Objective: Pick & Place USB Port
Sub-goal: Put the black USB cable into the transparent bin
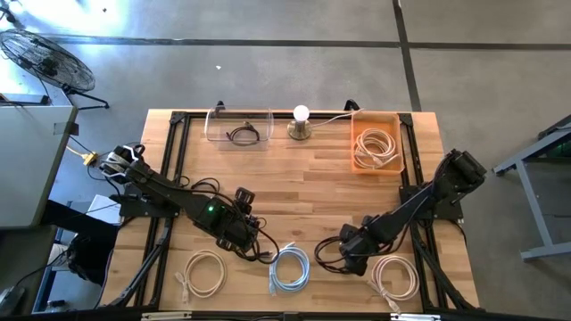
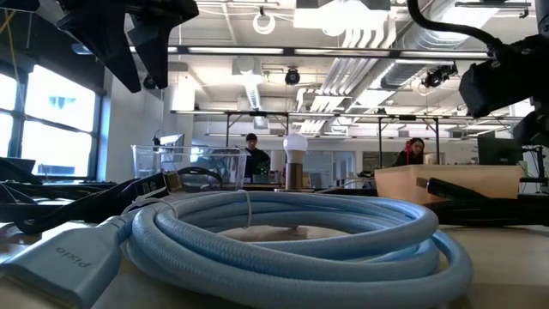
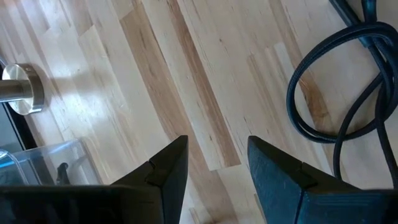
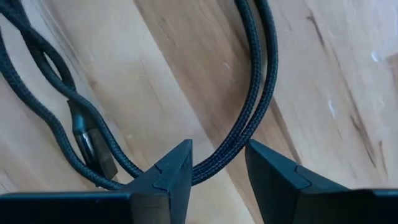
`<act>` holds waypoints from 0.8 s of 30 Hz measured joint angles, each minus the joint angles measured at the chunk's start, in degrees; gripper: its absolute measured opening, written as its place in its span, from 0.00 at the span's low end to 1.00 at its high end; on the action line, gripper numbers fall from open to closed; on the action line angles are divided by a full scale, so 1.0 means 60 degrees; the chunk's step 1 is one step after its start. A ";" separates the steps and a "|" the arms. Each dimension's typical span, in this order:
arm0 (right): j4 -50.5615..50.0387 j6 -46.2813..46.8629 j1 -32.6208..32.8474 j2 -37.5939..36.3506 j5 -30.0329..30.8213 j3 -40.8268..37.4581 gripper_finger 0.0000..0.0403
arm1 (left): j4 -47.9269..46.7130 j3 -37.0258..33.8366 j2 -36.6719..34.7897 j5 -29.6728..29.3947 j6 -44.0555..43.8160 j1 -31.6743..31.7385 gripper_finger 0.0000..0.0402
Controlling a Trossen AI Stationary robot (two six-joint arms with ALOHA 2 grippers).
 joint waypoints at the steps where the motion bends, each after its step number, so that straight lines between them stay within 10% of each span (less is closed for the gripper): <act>1: -0.0001 -0.0002 0.0000 0.0000 0.0001 0.0000 0.35 | 0.0000 0.0000 0.0000 0.0000 0.0000 0.0000 0.40; 8: -0.0043 -0.0373 -0.0004 0.0000 0.0254 0.0004 0.31 | 0.0000 0.0000 0.0000 0.0000 0.0000 0.0000 0.40; 14: -0.0046 -0.1799 -0.0004 0.0000 0.1415 0.0004 0.03 | 0.0005 0.0000 0.0000 -0.0005 -0.0004 0.0000 0.40; 24: 0.0014 -0.2956 -0.0087 0.0000 0.3310 0.0004 0.01 | 0.1720 -0.0011 0.0004 -0.1676 0.1609 -0.0310 0.40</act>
